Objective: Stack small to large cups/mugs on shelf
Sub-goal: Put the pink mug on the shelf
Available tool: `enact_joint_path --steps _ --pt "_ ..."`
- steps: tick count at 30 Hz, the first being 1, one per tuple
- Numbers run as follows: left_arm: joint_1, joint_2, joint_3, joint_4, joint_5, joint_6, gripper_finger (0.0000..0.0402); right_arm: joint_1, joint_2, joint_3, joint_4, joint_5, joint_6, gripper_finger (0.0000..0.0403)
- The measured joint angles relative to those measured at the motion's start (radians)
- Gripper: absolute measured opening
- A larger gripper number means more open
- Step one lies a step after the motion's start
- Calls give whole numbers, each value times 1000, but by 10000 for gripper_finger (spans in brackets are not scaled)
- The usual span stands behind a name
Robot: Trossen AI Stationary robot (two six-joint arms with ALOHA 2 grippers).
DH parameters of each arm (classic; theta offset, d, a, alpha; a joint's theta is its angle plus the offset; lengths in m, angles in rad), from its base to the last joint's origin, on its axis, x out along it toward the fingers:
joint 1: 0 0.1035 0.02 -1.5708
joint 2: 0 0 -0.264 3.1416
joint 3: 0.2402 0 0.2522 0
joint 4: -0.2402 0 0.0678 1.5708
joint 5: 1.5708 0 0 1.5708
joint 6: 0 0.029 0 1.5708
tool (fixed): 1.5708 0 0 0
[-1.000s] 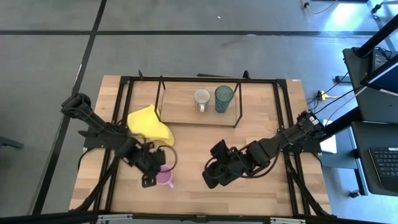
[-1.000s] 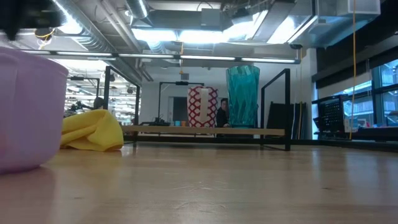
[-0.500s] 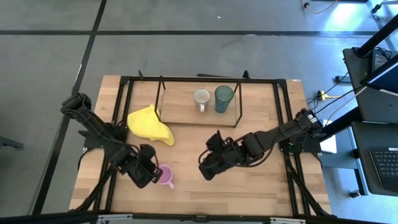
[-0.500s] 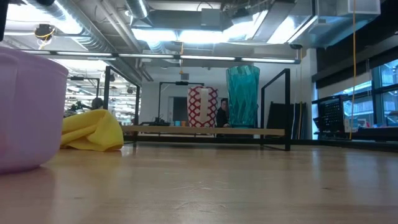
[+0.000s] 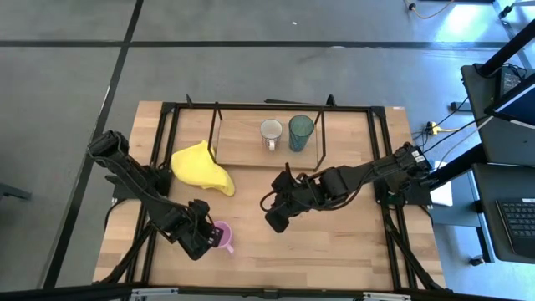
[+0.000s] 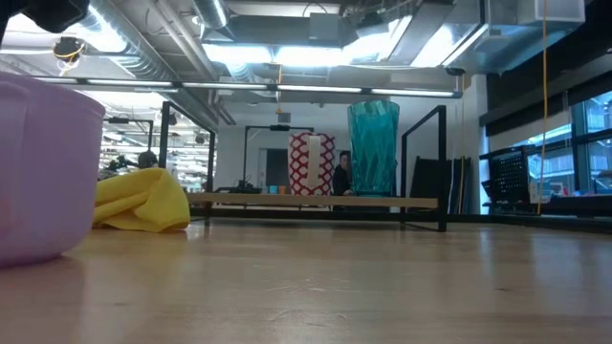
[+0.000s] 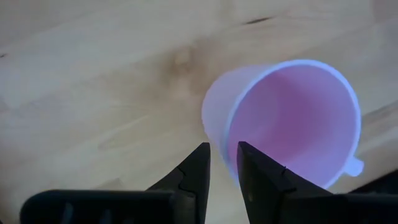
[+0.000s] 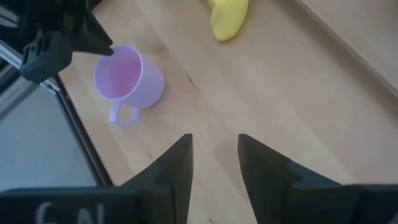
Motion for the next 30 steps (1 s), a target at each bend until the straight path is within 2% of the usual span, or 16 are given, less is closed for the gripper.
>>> enact_joint_path --steps 5,9,12,16,20,26,30 --pt "1 20 -12 12 -5 -25 74 0 0 0 -16 0 -25 129" --pt "1 35 -55 116 -2 -19 74 0 0 0 -46 -1 -24 129" --pt "6 41 -67 122 -3 41 73 0 0 0 -62 -6 -20 129" --pt "43 37 -67 94 7 200 48 0 0 0 -62 -8 2 129" --pt "102 36 -66 93 13 432 9 0 0 0 -61 -8 37 129" --pt "207 25 -67 115 92 736 5 14 0 0 -58 -6 141 128" --pt "278 -48 -37 97 127 913 4 58 0 0 -65 13 212 128"
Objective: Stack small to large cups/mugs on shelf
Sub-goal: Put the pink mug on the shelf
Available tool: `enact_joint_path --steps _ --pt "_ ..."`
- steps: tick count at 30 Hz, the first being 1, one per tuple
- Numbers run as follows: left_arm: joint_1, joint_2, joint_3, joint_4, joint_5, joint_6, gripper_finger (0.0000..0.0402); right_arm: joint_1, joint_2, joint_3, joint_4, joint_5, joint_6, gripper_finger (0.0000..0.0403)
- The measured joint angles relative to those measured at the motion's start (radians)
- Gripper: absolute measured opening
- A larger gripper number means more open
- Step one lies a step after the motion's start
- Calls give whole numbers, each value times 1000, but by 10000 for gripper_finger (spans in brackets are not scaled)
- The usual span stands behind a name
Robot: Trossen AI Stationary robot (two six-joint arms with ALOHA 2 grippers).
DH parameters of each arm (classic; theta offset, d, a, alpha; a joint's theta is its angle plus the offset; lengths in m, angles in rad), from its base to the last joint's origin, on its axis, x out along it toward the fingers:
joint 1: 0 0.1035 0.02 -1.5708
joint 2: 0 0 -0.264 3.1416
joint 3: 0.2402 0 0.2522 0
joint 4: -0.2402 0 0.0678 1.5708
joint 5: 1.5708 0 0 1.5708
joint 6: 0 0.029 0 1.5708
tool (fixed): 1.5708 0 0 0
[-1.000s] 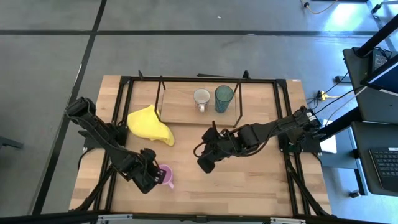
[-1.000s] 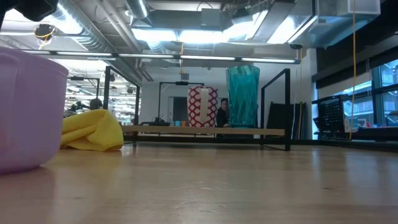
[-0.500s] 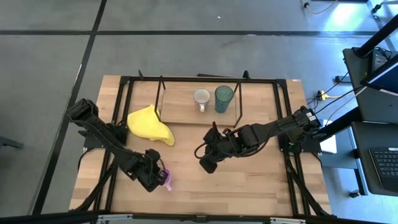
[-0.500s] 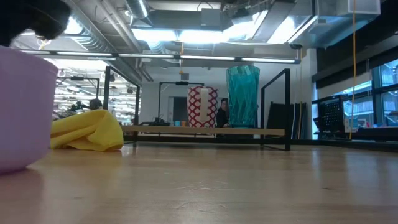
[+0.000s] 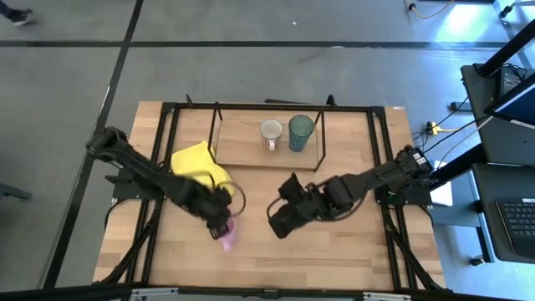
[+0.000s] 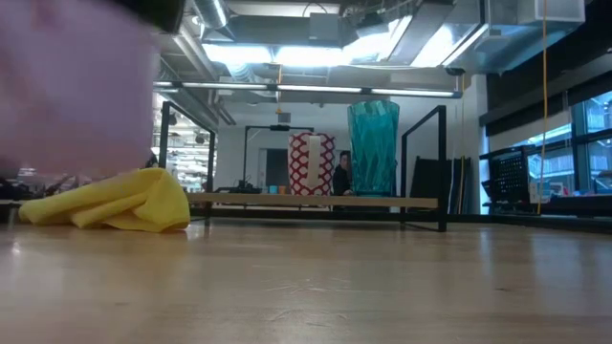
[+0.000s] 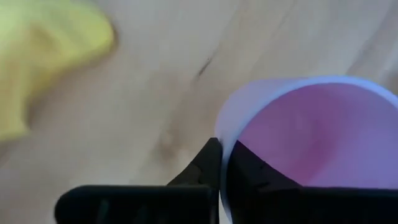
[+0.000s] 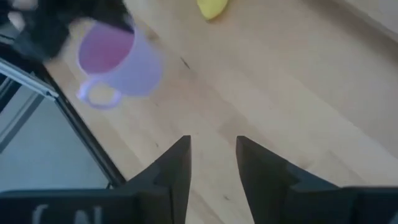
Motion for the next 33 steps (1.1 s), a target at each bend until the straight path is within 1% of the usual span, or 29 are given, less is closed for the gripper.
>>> enact_joint_path --steps 4,7,9,11,13,16,19,22,25,28,33 --pt "123 -117 73 -118 1 178 3 66 0 0 -19 92 93 128" --pt "264 -190 141 -230 -1 323 2 113 0 0 -55 143 192 128" --pt "369 -205 187 -292 -7 434 2 140 0 0 -88 167 265 128" --pt "479 -200 240 -346 -8 567 2 160 0 0 -118 185 330 128" --pt "593 -170 307 -371 -7 707 2 174 0 0 -136 201 385 129" --pt "762 -89 420 -407 -1 896 1 186 0 0 -146 207 433 129" --pt "885 15 551 -401 30 1038 1 192 0 0 -145 208 454 129" --pt "952 141 664 -437 52 1145 1 193 0 0 -147 210 462 129" --pt "981 257 738 -505 53 1218 1 193 0 0 -159 219 474 129" --pt "986 336 748 -543 54 1266 1 193 0 0 -180 237 491 129" --pt "1003 391 742 -431 64 1276 1 193 0 0 -199 253 507 129"
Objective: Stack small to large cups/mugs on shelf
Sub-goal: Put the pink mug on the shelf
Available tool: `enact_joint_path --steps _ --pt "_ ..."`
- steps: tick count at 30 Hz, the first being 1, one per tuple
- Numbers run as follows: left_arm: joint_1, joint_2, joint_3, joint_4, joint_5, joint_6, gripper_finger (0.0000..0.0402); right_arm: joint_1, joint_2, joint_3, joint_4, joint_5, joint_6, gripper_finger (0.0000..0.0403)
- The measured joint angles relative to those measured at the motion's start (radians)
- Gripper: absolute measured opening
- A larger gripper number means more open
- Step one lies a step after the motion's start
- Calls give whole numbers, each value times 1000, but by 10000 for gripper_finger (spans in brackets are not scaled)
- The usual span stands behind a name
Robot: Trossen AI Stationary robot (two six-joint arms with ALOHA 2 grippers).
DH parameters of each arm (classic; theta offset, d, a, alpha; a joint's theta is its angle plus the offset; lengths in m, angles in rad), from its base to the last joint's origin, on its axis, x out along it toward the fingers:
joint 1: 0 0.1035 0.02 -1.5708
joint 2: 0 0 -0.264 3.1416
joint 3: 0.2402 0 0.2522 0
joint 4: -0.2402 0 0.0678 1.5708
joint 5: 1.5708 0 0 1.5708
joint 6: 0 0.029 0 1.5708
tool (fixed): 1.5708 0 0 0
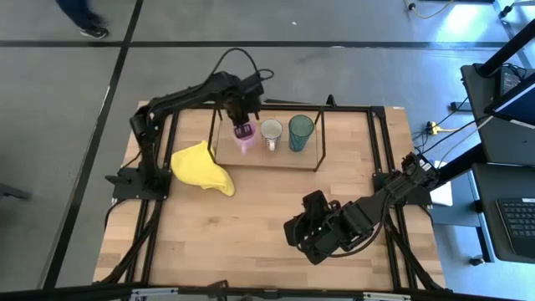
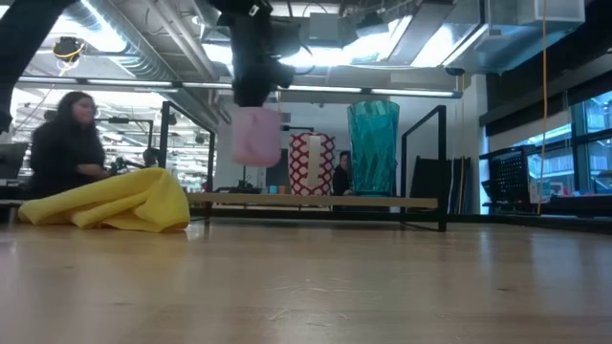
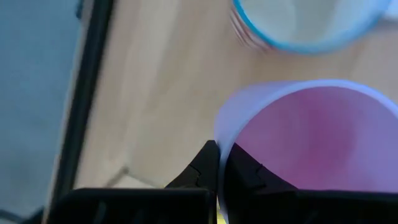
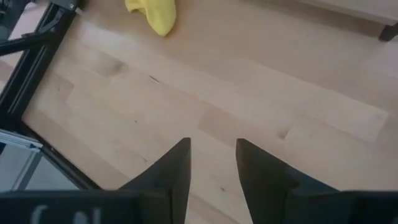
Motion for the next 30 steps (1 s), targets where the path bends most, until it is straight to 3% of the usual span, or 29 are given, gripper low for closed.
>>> enact_joint_path --steps 11,16,30 --pt "100 12 -77 26 45 -2 1 0 0 0 2 21 37 129" --pt "100 -34 -140 119 121 -15 1 0 0 0 -7 26 49 129" --pt "107 -38 -268 173 121 20 2 -1 0 0 -8 26 57 129"
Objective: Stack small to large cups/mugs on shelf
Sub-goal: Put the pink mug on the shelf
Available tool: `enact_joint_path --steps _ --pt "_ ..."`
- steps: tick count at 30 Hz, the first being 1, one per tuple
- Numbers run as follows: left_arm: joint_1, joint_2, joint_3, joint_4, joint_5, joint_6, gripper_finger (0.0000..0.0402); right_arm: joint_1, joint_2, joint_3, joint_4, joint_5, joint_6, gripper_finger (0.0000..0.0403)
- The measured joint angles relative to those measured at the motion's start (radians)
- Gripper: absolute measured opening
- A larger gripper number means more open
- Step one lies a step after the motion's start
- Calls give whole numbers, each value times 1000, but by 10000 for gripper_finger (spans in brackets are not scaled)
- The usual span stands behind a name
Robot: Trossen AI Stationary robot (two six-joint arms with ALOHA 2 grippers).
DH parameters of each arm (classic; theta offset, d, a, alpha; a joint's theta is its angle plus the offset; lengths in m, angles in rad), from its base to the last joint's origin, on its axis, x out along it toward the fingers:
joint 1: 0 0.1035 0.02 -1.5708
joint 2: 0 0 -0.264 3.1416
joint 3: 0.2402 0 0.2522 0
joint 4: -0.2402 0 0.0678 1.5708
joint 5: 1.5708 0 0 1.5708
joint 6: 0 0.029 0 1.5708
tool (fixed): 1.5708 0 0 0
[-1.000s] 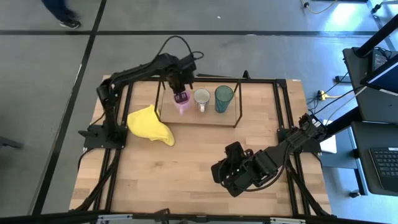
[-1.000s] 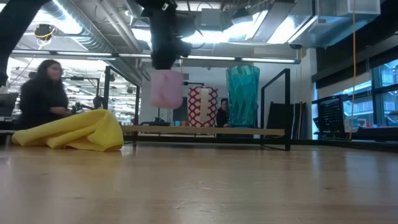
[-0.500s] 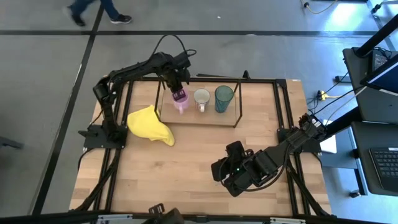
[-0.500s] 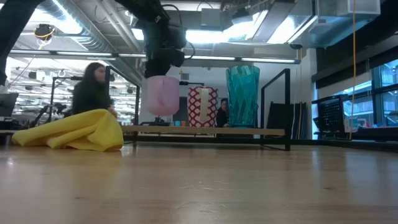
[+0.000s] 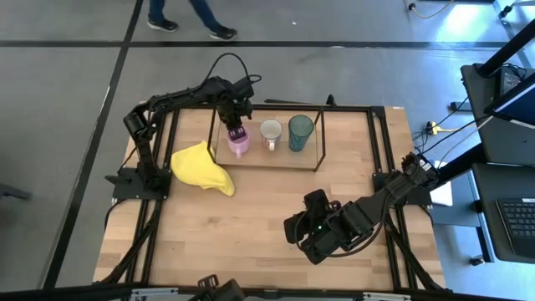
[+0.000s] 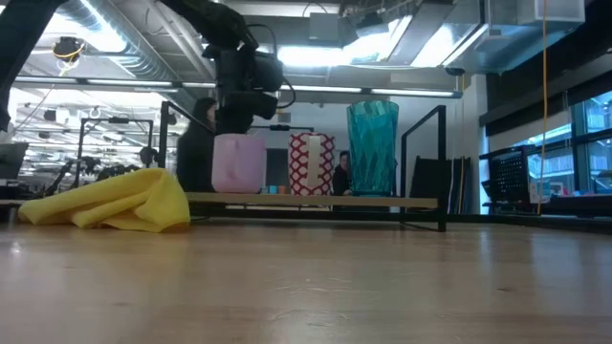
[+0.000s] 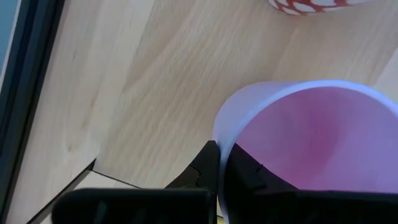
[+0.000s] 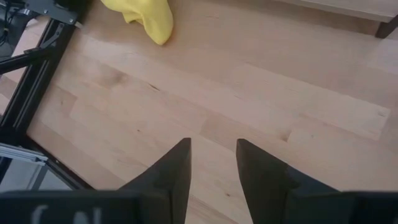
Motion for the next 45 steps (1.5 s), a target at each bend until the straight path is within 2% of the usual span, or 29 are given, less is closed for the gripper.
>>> enact_joint_path --steps 7,18,45 --pt "0 -12 -2 7 -12 25 2 -1 0 0 1 -4 0 129" --pt "0 -52 -2 19 -14 22 34 -1 0 0 3 -11 -1 129" --pt "-2 -80 -48 71 -13 14 37 -1 0 0 23 -15 -3 129"
